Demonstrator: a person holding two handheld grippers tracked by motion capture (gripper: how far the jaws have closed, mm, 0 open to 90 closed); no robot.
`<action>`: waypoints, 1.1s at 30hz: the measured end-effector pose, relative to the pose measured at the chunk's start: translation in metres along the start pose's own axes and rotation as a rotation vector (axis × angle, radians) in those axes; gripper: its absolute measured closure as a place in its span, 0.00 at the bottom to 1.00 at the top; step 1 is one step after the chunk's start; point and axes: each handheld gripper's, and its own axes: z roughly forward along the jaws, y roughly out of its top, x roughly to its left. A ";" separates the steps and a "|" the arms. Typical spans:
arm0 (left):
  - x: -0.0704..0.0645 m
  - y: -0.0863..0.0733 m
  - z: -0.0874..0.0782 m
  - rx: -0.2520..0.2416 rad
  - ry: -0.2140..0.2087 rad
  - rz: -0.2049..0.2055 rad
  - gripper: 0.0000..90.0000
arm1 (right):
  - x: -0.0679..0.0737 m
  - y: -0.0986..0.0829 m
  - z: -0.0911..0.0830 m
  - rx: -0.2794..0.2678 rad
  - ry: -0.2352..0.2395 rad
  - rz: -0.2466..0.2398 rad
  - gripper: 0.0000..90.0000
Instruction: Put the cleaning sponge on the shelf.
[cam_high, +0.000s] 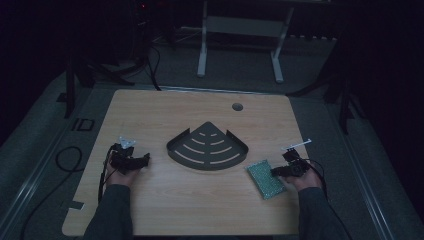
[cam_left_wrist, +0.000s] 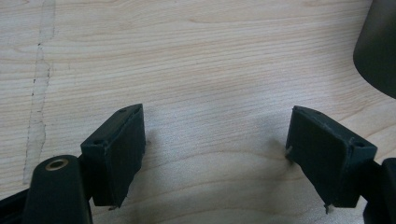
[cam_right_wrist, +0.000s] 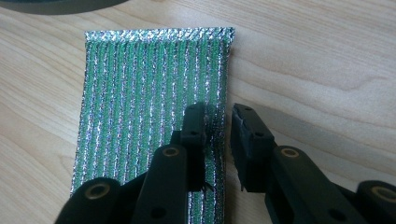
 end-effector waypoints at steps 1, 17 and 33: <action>0.000 0.000 0.000 0.000 0.000 0.000 0.23 | -0.002 0.000 0.000 0.000 0.012 0.004 0.84; 0.000 0.000 0.000 0.000 0.000 0.000 0.22 | 0.015 0.004 -0.003 0.010 -0.077 -0.098 0.99; 0.000 0.000 0.000 0.000 0.000 0.000 0.23 | 0.025 0.015 -0.027 -0.026 -0.097 -0.127 1.00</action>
